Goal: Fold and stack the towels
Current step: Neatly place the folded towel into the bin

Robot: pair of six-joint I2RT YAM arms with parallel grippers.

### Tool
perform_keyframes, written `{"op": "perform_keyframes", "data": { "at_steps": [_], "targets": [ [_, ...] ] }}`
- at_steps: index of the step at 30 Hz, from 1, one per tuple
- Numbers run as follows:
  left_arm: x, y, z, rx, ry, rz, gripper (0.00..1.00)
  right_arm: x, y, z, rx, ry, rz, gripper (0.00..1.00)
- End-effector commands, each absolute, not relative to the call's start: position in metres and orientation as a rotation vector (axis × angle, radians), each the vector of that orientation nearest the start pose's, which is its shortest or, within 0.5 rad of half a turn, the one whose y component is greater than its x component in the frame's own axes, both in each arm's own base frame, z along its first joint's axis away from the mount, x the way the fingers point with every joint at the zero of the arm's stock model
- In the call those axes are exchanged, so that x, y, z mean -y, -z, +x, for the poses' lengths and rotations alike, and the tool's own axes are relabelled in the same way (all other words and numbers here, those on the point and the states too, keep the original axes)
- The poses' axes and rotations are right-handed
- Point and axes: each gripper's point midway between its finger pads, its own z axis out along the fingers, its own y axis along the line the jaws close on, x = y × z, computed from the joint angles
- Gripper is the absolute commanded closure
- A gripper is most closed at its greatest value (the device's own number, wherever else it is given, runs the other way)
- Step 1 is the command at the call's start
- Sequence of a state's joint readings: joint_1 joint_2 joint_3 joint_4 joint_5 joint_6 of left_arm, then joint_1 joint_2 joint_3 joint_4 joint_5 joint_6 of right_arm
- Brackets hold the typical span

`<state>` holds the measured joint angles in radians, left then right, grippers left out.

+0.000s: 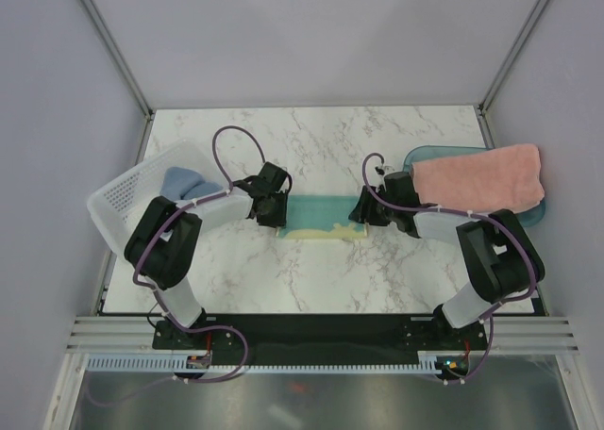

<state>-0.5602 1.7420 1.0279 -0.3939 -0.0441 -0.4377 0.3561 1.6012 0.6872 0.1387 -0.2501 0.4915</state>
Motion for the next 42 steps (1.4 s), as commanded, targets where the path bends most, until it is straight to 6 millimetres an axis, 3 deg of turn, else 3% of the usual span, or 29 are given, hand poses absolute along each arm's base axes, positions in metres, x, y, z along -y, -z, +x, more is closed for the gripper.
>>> {"op": "perform_keyframes", "data": {
  "at_steps": [1,3,6,9,11,14,18,22,24,25,29,31,33,37,40,42],
  "targets": [
    [0.196,-0.004,0.297,-2.737,0.216,0.102,0.62,-0.185,0.002,0.301,-2.530,-0.691,0.027,0.48],
    [0.196,-0.004,0.297,-2.738,0.221,0.099,0.62,-0.186,0.002,0.301,-2.529,-0.694,0.011,0.52],
    [0.199,-0.006,0.295,-2.741,0.244,0.086,0.62,-0.184,-0.004,0.304,-2.513,-0.672,-0.014,0.68],
    [0.204,-0.012,0.295,-2.738,0.290,0.073,0.61,-0.187,-0.015,0.309,-2.485,-0.687,-0.057,0.95],
    [0.207,-0.017,0.295,-2.730,0.315,0.068,0.57,-0.191,-0.020,0.307,-2.493,-0.713,-0.090,1.00],
    [0.208,-0.041,0.297,-2.701,0.337,0.052,0.52,-0.189,-0.031,0.312,-2.498,-0.675,-0.128,1.00],
    [0.209,-0.109,0.312,-2.588,0.359,0.078,0.48,-0.176,-0.055,0.324,-2.480,-0.564,-0.150,1.00],
    [0.194,-0.174,0.316,-2.441,0.353,0.082,0.46,-0.162,-0.083,0.336,-2.477,-0.437,-0.155,1.00],
    [0.190,-0.191,0.317,-2.395,0.373,0.067,0.46,-0.160,-0.101,0.346,-2.456,-0.400,-0.165,1.00],
    [0.172,-0.197,0.316,-2.374,0.287,0.085,0.44,-0.155,-0.102,0.344,-2.481,-0.358,-0.184,1.00],
    [0.155,-0.201,0.309,-2.353,0.250,0.073,0.43,-0.143,-0.125,0.358,-2.466,-0.261,-0.213,1.00],
    [0.155,-0.201,0.306,-2.353,0.262,0.086,0.43,-0.134,-0.131,0.358,-2.478,-0.232,-0.219,1.00],
    [0.156,-0.198,0.302,-2.361,0.273,0.104,0.43,-0.123,-0.149,0.368,-2.445,-0.207,-0.234,1.00],
    [0.156,-0.183,0.298,-2.393,0.269,0.147,0.43,-0.087,-0.175,0.378,-2.433,-0.115,-0.259,1.00],
    [0.158,-0.179,0.296,-2.399,0.282,0.171,0.39,-0.051,-0.182,0.382,-2.460,0.009,-0.239,1.00],
    [0.164,-0.181,0.296,-2.396,0.321,0.185,0.39,-0.037,-0.186,0.382,-2.466,0.055,-0.236,1.00]
  ]
}}
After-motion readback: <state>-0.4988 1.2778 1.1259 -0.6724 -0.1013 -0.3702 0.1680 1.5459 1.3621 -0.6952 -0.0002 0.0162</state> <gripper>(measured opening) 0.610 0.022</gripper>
